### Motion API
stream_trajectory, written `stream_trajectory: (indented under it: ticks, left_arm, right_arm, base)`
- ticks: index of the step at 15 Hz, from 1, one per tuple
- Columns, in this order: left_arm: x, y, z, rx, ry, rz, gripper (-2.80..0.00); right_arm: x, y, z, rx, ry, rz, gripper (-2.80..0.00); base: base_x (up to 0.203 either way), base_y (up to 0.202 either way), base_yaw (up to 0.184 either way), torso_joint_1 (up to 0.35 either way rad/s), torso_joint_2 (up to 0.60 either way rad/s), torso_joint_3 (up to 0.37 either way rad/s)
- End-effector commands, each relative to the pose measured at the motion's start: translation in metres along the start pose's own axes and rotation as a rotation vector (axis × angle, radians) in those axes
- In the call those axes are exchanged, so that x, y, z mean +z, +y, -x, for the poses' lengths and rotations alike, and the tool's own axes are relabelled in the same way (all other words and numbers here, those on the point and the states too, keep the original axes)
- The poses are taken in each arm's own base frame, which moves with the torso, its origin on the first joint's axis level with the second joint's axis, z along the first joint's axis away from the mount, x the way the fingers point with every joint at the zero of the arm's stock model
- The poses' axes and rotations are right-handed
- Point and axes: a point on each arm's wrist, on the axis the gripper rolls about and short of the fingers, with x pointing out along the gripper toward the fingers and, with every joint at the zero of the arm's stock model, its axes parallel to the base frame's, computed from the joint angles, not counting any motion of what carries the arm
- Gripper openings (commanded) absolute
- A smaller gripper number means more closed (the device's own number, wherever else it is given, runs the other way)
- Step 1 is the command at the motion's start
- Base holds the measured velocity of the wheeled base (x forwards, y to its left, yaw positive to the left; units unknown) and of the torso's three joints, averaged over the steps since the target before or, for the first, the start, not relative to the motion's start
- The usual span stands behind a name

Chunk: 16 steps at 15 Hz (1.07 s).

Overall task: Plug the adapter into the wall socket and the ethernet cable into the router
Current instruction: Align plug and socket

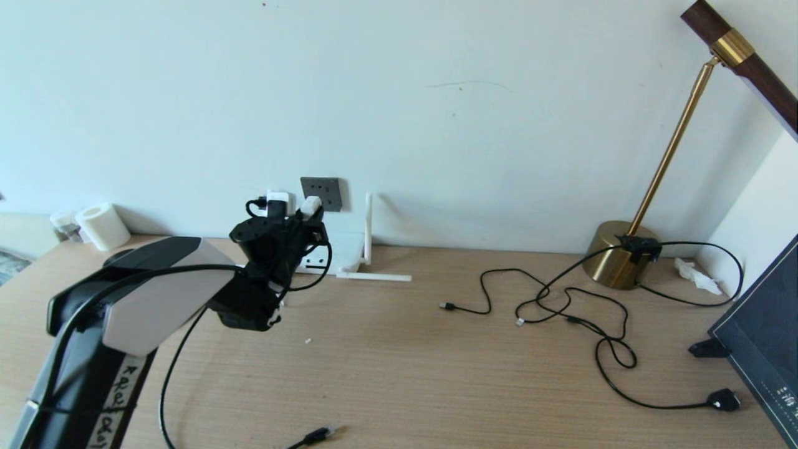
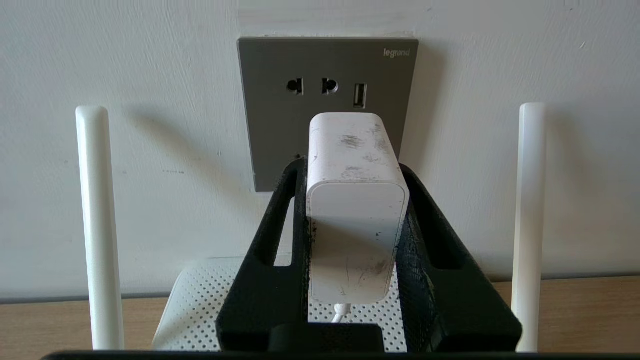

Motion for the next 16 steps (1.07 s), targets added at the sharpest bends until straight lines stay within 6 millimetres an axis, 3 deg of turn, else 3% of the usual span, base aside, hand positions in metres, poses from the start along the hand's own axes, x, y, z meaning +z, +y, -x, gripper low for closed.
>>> stream_trajectory:
  ticks: [1,16]
  left_arm:
    - [0.0040,0.0009,-0.0015,0.003,-0.018,0.000,-2.80]
    - [0.0063,0.0078,-0.0070,0.017,-0.022,-0.004,-2.80]
  right_arm:
    - [0.0001,0.0000,-0.0001,0.000,0.001,0.000,0.00]
    - [0.0001,0.0000,-0.0001,0.000,0.001,0.000,0.00]
  base:
    - [0.000,0.000,0.000,0.000,0.00,0.000]
    - [0.000,0.000,0.000,0.000,0.00,0.000]
